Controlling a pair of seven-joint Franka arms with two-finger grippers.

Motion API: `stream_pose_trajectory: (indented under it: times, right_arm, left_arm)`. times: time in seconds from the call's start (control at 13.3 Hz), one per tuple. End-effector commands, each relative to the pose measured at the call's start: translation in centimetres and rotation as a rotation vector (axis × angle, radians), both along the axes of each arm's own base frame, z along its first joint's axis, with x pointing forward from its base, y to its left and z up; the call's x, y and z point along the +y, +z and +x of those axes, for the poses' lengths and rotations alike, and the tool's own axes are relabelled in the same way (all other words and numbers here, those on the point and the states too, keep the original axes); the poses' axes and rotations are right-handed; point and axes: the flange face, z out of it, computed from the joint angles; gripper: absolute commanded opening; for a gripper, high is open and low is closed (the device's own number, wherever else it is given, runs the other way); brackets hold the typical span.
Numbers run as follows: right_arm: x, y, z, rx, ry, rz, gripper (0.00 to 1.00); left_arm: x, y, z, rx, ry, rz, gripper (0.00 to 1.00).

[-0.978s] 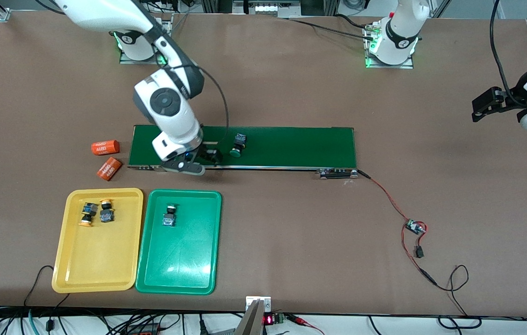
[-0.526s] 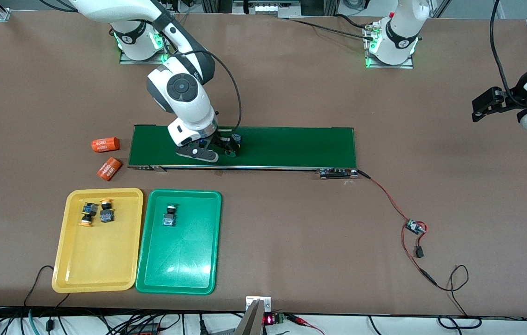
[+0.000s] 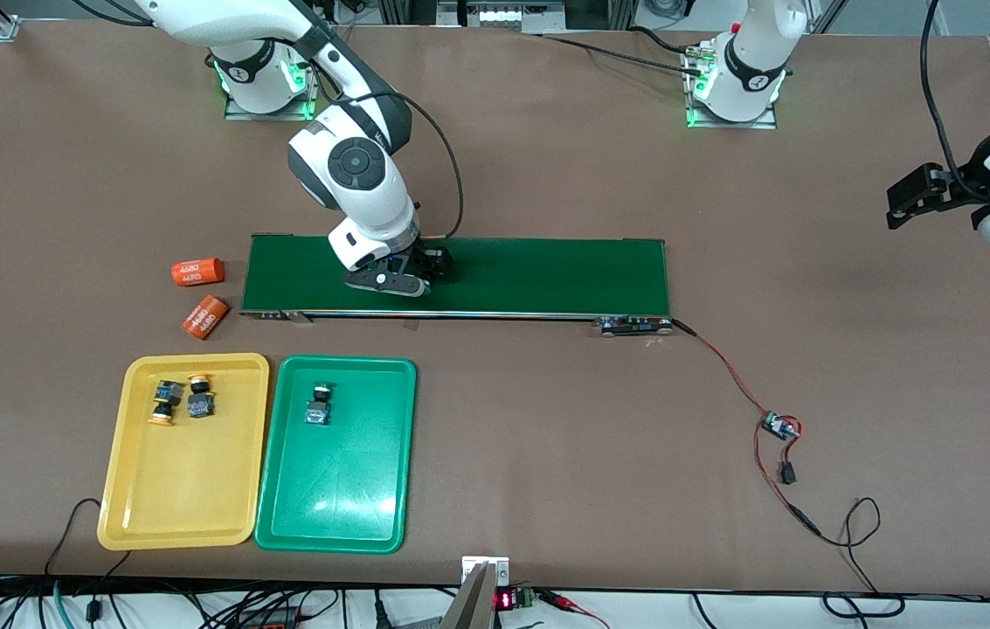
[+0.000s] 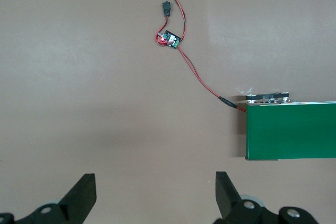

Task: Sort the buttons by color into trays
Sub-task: 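Move the right gripper back to the belt above the green button, then grasp the green button with the right gripper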

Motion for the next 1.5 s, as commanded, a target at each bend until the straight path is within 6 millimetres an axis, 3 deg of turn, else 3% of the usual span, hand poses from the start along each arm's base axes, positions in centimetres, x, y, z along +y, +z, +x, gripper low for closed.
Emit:
stream_pose_trajectory:
  times: [0.0, 0.15, 0.38, 0.53, 0.83, 0.98, 1.28, 1.35, 1.43]
  right_arm:
    - [0.0, -0.8, -0.2, 0.019, 0.022, 0.0, 1.0]
    - [-0.2, -1.1, -0.2, 0.023, 0.026, 0.0, 0.96]
    - [-0.4, -1.2, 0.0, 0.023, 0.06, 0.0, 0.44]
    - [-0.5, -1.3, 0.0, 0.026, 0.058, 0.0, 0.19]
    - [-0.7, -1.1, 0.3, 0.022, 0.06, 0.002, 0.08]
    - [-1.1, 0.7, 1.7, -0.014, 0.052, 0.016, 0.06]
    - [-2.0, 7.3, 7.6, -0.154, 0.111, 0.082, 0.06]
    - [-2.5, 7.4, 8.7, -0.166, 0.139, 0.087, 0.06]
    - [-4.5, 6.7, 10.7, -0.173, 0.151, 0.08, 0.06]
  left_arm:
    - [0.2, 0.4, 0.0, -0.005, 0.009, -0.013, 1.0]
    - [0.2, 0.4, 0.0, -0.006, 0.01, -0.014, 1.0]
    - [0.2, 0.3, 0.0, -0.003, 0.009, -0.013, 1.0]
    - [0.2, 0.4, 0.0, -0.004, 0.011, -0.014, 1.0]
    - [0.2, 0.4, 0.0, -0.004, 0.008, -0.014, 1.0]
    - [0.2, 0.4, 0.0, -0.004, 0.011, -0.014, 1.0]
    - [0.2, 0.4, 0.0, -0.006, 0.009, -0.014, 1.0]
    - [0.2, 0.4, 0.0, -0.004, 0.009, -0.014, 1.0]
    - [0.2, 0.4, 0.0, -0.006, 0.01, -0.014, 1.0]
